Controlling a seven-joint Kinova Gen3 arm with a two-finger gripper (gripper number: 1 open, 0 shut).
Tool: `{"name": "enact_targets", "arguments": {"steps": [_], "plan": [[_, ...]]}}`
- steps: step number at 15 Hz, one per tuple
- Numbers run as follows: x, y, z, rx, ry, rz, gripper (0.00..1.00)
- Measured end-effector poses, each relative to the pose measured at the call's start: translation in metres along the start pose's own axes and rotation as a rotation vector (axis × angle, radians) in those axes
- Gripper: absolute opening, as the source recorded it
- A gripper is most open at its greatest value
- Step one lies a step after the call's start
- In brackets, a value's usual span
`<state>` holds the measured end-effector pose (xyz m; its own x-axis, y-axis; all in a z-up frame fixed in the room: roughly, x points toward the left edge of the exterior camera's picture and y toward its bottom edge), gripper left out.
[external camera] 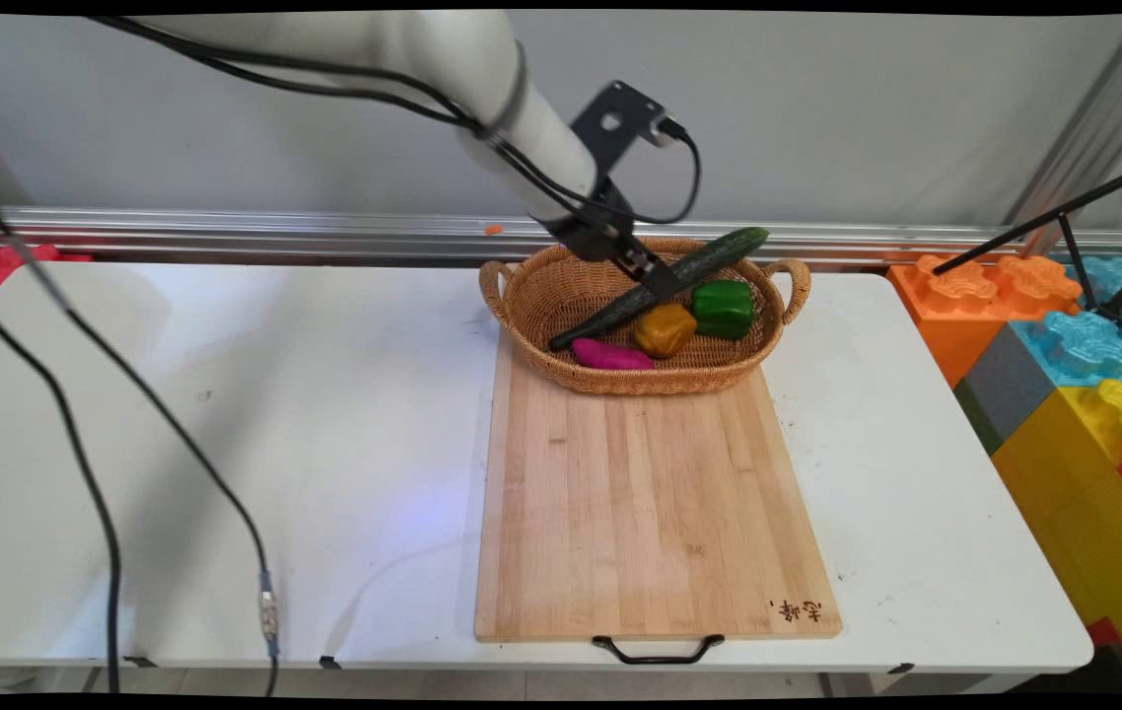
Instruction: Pick up the potato from the vegetable basket
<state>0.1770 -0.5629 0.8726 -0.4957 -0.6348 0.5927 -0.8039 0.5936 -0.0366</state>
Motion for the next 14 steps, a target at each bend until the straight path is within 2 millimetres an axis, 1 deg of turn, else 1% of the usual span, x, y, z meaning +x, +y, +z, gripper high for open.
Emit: {"name": "enact_targets", "arguments": {"steps": [4,10,14], "plan": [[0.005,0.011,0.041,0.03,-0.026,0.006,1.0],[0.005,0.018,0.08,0.054,-0.057,-0.002,1.0],[0.006,0.022,0.097,0.059,-0.076,-0.015,1.0]]}}
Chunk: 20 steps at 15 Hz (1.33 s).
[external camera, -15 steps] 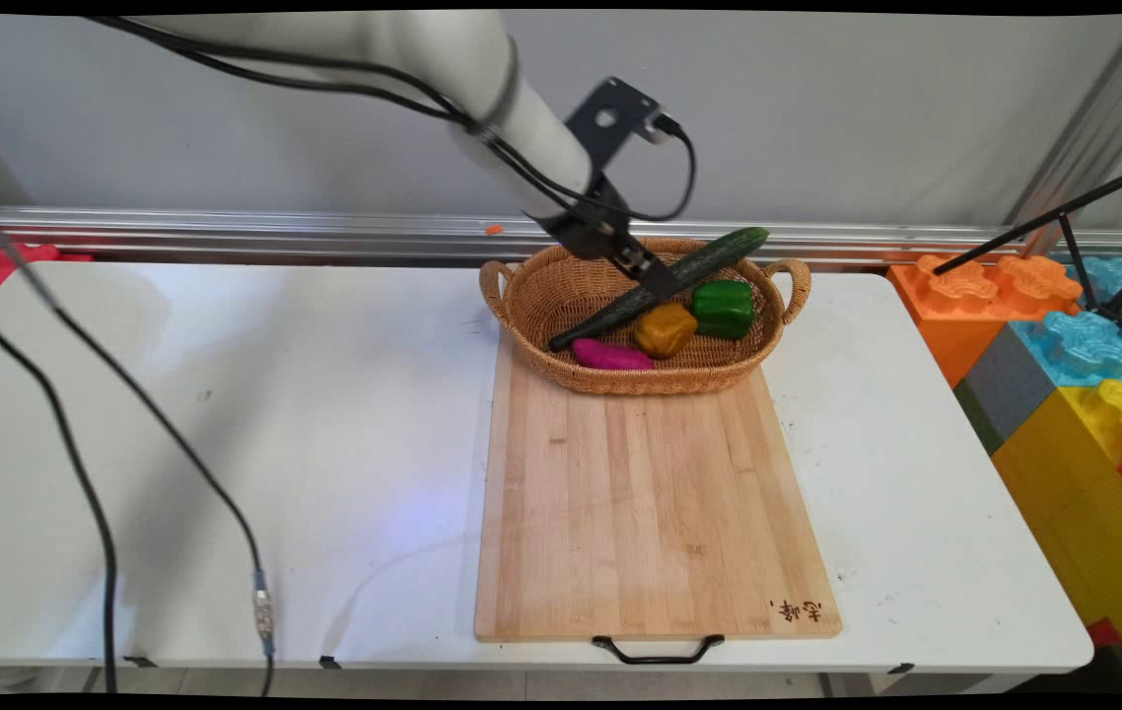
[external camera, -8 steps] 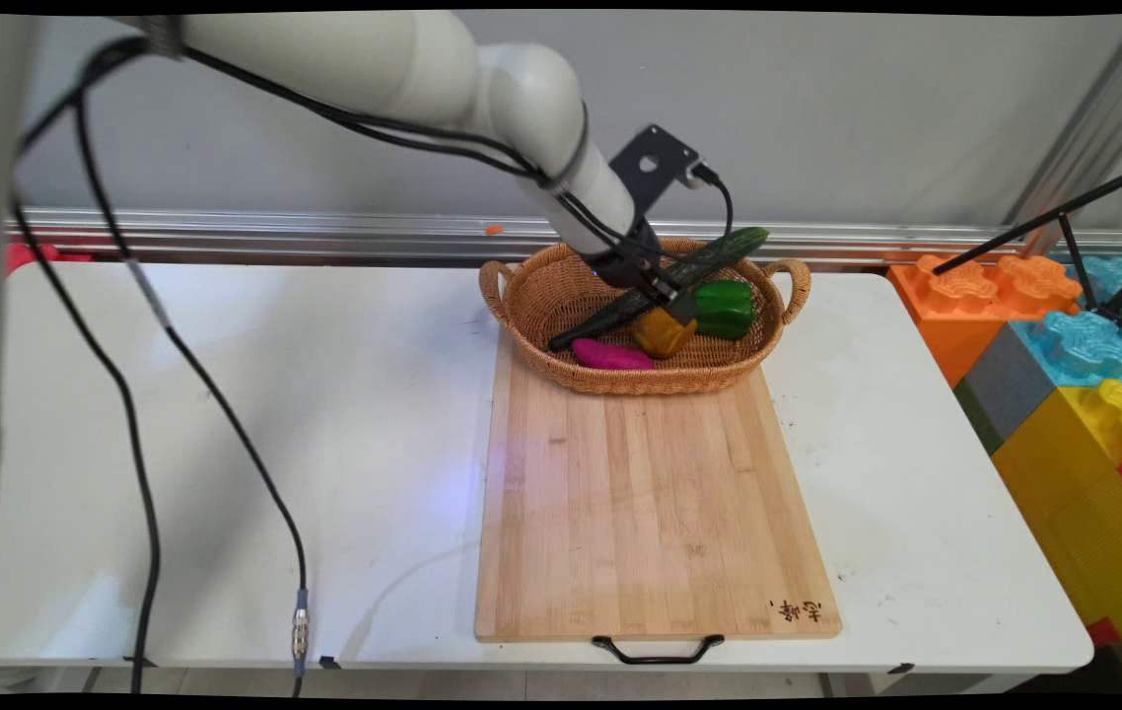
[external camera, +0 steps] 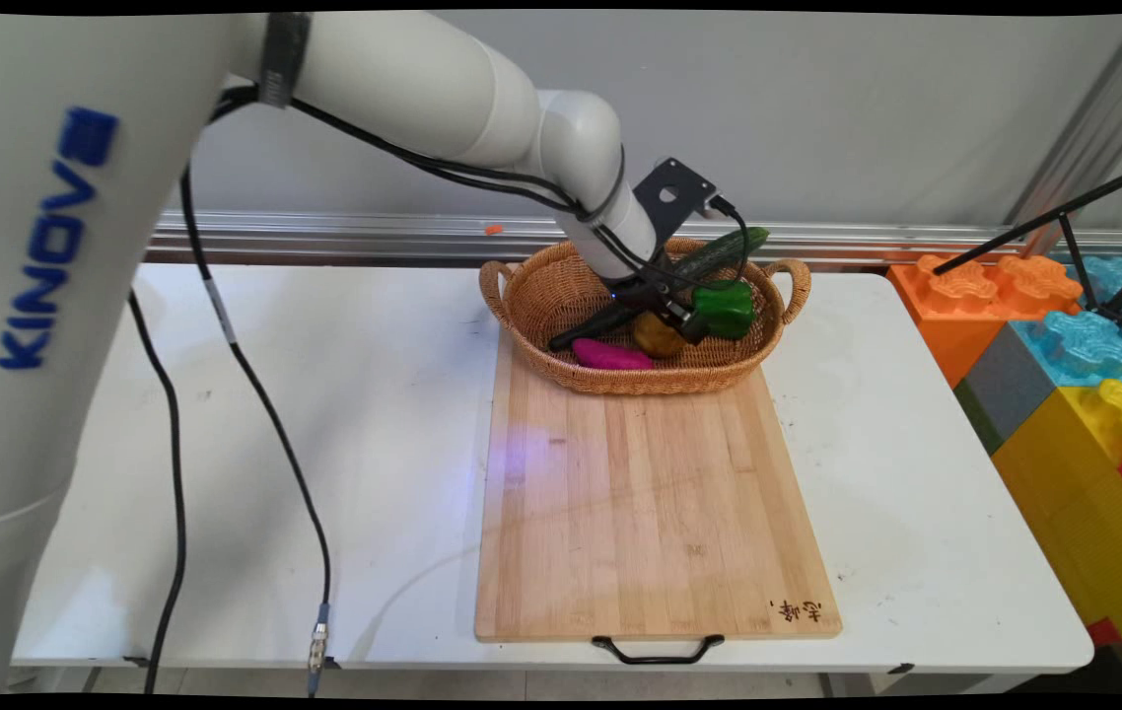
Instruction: Pick up the potato from the vegetable basket, then place the picked object on the cutting board
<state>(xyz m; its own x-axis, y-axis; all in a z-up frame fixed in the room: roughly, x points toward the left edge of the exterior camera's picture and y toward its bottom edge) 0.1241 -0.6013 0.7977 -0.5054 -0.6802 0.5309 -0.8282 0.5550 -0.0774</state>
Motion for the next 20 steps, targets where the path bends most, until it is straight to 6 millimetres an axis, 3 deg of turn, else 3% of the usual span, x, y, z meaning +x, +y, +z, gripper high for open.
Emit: {"name": "enact_targets", "arguments": {"steps": [6,7,14,20], "plan": [[0.002,0.004,0.009,-0.005,-0.017,-0.012,1.0],[0.003,0.005,0.009,-0.005,-0.019,-0.014,0.0],[0.006,0.0,0.001,-0.001,-0.023,-0.011,0.0],[0.02,-0.012,-0.042,0.014,0.038,-0.004,0.0]]}}
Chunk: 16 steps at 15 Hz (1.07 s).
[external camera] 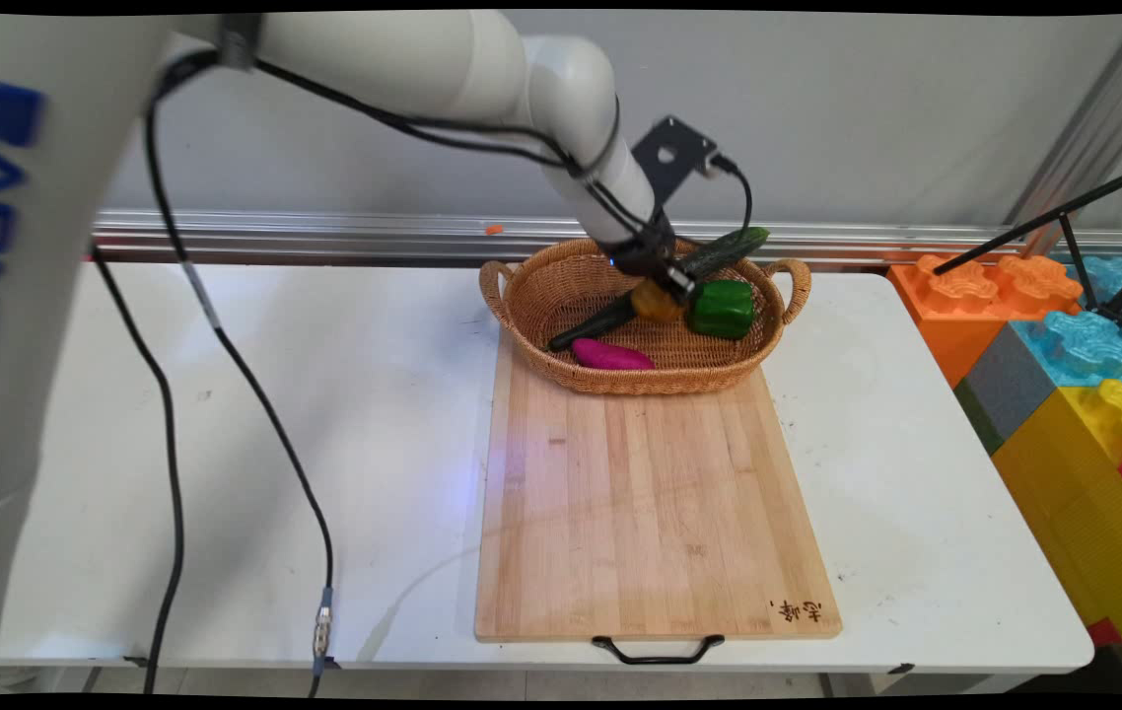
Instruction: Place the picked object on the cutting board
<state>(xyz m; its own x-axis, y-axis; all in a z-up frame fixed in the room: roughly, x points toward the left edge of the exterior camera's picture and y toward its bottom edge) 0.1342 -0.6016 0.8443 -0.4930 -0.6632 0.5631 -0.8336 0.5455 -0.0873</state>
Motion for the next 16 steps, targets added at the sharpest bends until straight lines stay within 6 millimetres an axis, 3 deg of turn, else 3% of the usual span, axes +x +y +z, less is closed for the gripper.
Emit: {"name": "enact_targets", "arguments": {"steps": [5,8,12,16], "plan": [[0.02,-0.005,-0.06,-0.019,0.072,0.008,0.0],[0.028,0.007,-0.091,-0.083,0.101,0.021,0.0],[0.026,0.034,-0.115,-0.209,0.099,0.055,0.0],[0.016,0.053,-0.12,-0.288,0.076,0.114,0.0]]}}
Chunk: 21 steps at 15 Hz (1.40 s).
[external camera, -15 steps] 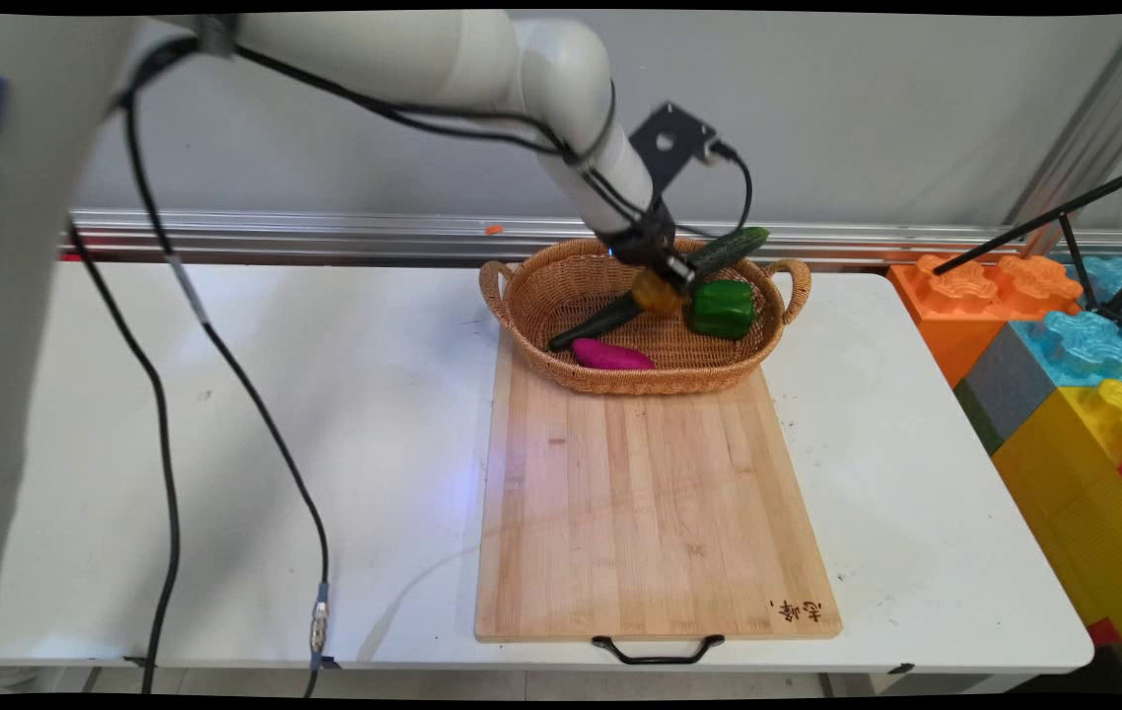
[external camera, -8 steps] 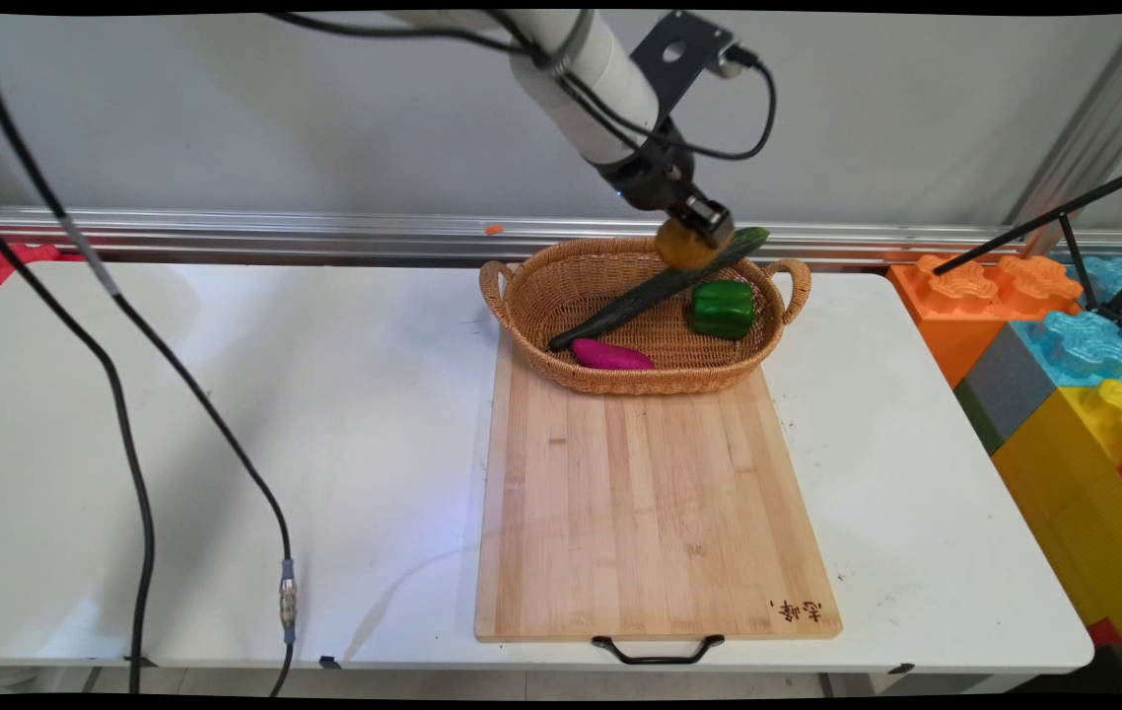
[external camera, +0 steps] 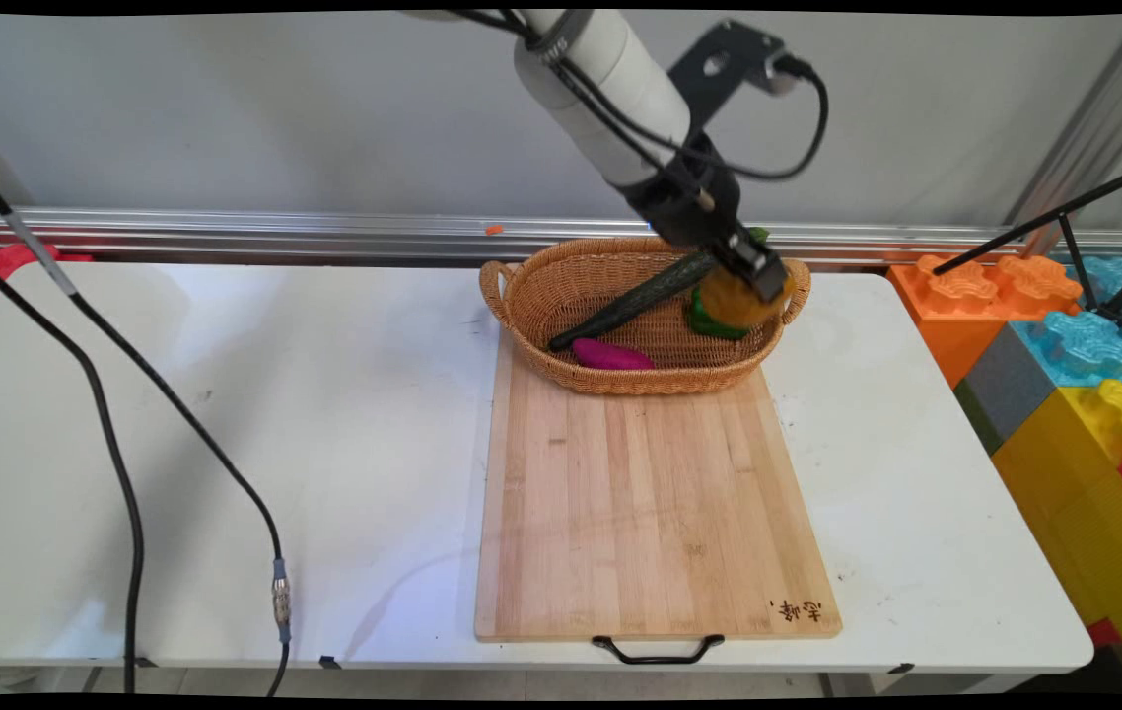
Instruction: Place the picked object on the cutting board
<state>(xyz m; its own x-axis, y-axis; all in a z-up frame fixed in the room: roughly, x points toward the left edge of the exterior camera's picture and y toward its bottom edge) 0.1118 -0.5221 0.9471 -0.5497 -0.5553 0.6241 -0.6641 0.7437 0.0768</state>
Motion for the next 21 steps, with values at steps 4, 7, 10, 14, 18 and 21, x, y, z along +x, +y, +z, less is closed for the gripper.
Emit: {"name": "enact_targets", "arguments": {"steps": [4,7,10,14,18,21], "plan": [[-0.019,0.012,0.014,-0.045,-0.041,0.054,0.0],[-0.038,0.017,0.034,-0.06,-0.075,0.098,0.0],[-0.059,0.021,0.059,-0.065,-0.107,0.138,0.0],[-0.087,0.025,0.092,-0.061,-0.147,0.187,0.0],[-0.1,0.027,0.109,-0.056,-0.159,0.212,0.0],[-0.106,0.026,0.116,-0.046,-0.163,0.231,0.0]]}}
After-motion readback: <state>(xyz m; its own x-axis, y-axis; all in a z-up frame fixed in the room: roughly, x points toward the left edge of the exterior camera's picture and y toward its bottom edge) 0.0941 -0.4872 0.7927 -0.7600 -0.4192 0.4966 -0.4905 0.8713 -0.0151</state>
